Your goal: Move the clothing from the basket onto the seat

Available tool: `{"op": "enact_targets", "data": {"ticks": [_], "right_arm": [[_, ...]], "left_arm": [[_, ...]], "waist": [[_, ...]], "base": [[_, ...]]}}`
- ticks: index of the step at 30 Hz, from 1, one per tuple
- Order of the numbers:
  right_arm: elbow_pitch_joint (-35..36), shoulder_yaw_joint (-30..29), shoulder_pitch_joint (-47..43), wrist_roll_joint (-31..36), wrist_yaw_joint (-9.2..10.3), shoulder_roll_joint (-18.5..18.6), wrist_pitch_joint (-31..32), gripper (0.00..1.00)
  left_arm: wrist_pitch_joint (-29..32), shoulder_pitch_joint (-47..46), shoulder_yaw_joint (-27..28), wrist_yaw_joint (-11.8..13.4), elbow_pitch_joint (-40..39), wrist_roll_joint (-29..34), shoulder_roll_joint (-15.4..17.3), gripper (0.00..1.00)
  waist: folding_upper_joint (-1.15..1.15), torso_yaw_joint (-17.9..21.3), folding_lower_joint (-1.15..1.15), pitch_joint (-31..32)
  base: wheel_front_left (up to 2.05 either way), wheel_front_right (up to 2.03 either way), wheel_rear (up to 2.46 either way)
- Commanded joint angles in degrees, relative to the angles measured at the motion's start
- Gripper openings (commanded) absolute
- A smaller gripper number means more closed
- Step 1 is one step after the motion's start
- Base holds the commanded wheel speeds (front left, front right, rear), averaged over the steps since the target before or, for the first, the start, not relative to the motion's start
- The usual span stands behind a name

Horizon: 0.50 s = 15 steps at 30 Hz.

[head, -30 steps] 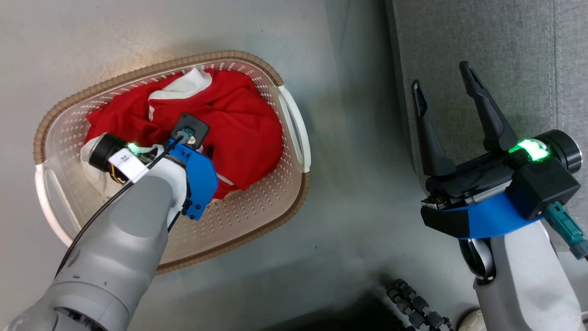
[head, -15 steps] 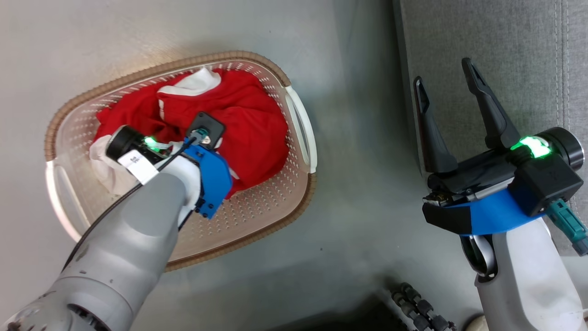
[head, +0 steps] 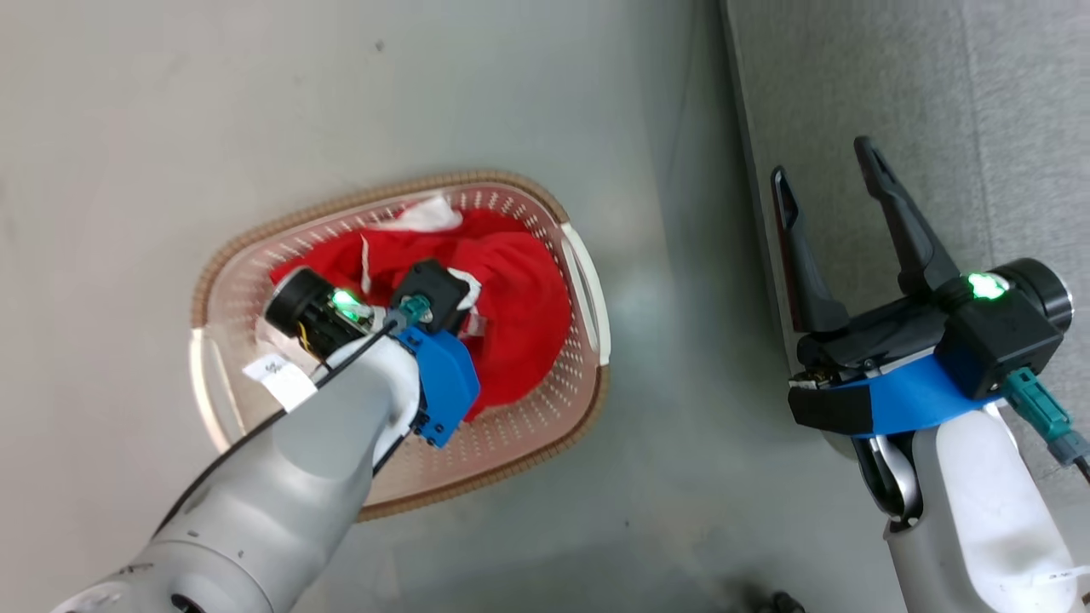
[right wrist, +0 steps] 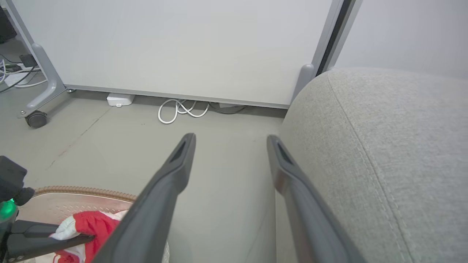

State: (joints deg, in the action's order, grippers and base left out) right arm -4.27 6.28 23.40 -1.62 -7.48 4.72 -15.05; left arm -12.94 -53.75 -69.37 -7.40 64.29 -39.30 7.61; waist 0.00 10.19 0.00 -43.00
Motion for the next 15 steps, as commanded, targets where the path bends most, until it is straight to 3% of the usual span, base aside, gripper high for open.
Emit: {"op": "enact_targets", "data": {"ticks": [1, 7, 15], "right_arm": [[-0.29, -0.18, -0.79, -0.16, -0.03, 0.32, -0.20, 1.00], [-1.94, -0.55, -2.94, 0.12, -0.03, 0.73, -0.21, 1.00], [-3.72, -0.75, -6.18, -0.10, -0.03, 0.73, -0.20, 1.00]], "left_arm": [[-0.73, 0.67, -0.29, -0.08, -0.45, -0.49, -0.07, 0.00], [-2.28, 2.93, -0.50, -0.08, -2.49, -2.31, 0.27, 0.00], [-2.32, 6.95, 7.82, 0.74, -12.08, 1.99, 3.42, 0.00]], "waist": [[0.00, -1.23, 0.00, 3.26], [0.00, -3.19, 0.00, 9.75], [0.00, -5.78, 0.00, 17.76]], "base": [[0.00, 0.00, 0.00], [0.00, 0.00, 0.00], [0.00, 0.00, 0.00]]}}
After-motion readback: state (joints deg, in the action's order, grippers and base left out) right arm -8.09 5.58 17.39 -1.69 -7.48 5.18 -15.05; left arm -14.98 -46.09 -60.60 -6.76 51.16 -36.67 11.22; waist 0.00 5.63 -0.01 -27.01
